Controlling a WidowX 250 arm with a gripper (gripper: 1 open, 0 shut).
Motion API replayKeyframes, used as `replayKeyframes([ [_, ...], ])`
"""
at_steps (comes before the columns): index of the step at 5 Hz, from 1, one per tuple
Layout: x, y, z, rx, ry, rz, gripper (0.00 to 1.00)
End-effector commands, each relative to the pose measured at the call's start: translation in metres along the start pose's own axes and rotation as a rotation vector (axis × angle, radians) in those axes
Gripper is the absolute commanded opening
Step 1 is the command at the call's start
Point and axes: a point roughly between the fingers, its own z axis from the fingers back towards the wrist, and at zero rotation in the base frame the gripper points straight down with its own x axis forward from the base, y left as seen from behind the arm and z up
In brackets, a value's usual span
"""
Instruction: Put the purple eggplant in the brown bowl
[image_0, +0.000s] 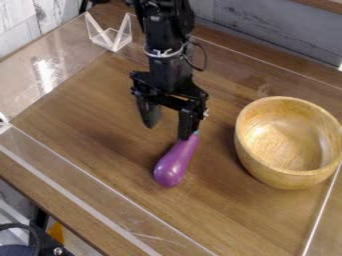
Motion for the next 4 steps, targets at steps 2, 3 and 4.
replayKeyframes([
  [2, 0.006, -0.004, -0.004, -0.014, -0.045, -0.023, 1.0],
  [3, 0.007, -0.004, -0.009, -0.022, -0.052, -0.025, 1.0],
  [4, 0.01, -0.004, -0.013, -0.025, -0.06, -0.026, 1.0],
])
